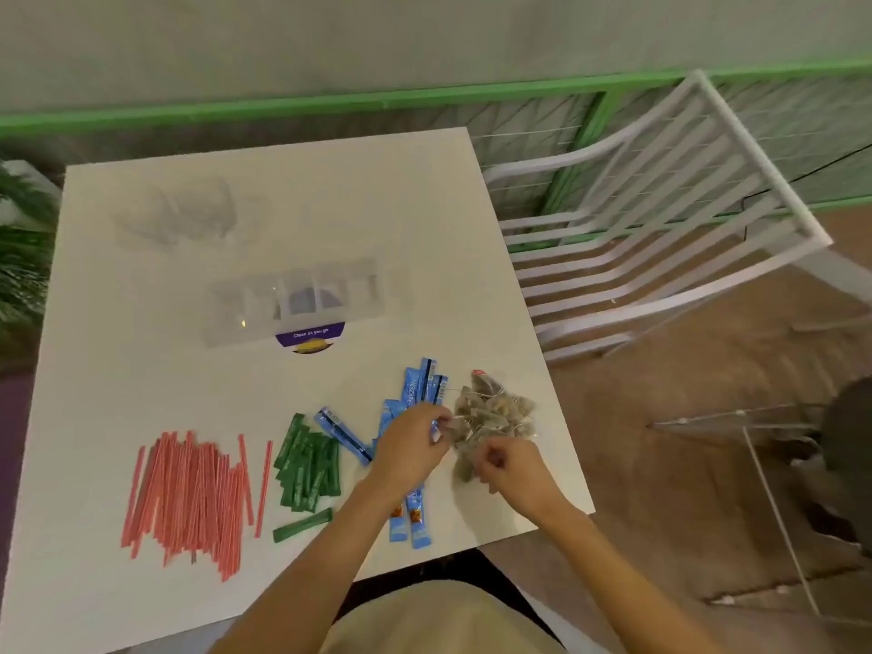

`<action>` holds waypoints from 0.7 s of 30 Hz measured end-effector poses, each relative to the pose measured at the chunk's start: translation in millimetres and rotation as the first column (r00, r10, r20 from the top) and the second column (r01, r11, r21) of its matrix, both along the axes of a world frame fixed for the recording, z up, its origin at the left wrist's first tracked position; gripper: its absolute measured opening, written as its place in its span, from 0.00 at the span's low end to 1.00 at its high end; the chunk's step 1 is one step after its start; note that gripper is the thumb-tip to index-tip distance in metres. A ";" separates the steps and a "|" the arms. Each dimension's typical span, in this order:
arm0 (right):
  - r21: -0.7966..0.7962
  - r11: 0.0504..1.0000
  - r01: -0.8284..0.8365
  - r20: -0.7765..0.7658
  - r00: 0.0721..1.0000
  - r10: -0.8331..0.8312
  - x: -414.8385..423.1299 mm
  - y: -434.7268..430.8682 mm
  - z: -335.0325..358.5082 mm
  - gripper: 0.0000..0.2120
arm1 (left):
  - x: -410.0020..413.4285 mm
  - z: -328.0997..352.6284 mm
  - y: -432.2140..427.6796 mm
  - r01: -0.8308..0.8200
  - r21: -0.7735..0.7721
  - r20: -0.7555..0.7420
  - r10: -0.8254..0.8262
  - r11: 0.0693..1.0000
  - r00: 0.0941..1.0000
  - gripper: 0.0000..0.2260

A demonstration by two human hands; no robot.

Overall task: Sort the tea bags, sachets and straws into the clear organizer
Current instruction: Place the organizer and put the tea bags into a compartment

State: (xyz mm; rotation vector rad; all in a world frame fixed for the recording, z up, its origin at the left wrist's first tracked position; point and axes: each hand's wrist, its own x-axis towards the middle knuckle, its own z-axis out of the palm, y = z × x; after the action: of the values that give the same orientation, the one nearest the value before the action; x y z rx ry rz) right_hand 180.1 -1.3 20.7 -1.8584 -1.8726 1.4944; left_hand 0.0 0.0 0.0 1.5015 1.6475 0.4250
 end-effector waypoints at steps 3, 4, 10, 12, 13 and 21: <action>-0.021 0.998 0.052 0.009 0.999 -0.051 -7.6 3.9 -4.5 0.08 | 1.7 -7.5 14.7 0.120 0.041 -0.157 -0.112 0.992 0.981 0.12; -0.037 0.998 0.048 0.021 0.999 -0.047 -9.9 4.1 -4.8 0.08 | 4.9 -7.7 16.2 0.151 0.037 -0.167 -0.143 0.988 0.976 0.12; -0.045 0.999 0.029 0.072 0.997 -0.026 -14.7 19.7 -6.0 0.09 | 4.7 -18.6 22.6 0.229 0.047 -0.232 -0.212 0.972 0.949 0.07; -0.041 0.999 0.011 0.079 0.997 -0.007 -14.9 25.6 -3.0 0.10 | 4.8 -20.6 21.2 0.197 0.060 -0.209 -0.181 0.979 0.961 0.09; -0.044 0.999 0.001 0.082 0.997 0.002 -14.7 28.7 -1.7 0.10 | 4.5 -20.1 20.0 0.167 0.053 -0.192 -0.154 0.985 0.969 0.09; 0.011 0.987 -0.162 0.018 0.987 0.162 -26.0 65.6 13.5 0.13 | -6.8 -0.7 16.3 -0.277 -0.140 0.263 0.305 0.951 0.915 0.03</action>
State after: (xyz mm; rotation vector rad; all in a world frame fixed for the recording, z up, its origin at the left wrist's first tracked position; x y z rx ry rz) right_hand 154.1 64.3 34.1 -1.7557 -2.0808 1.5140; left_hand -6.8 16.3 -0.7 1.0657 1.6386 0.6771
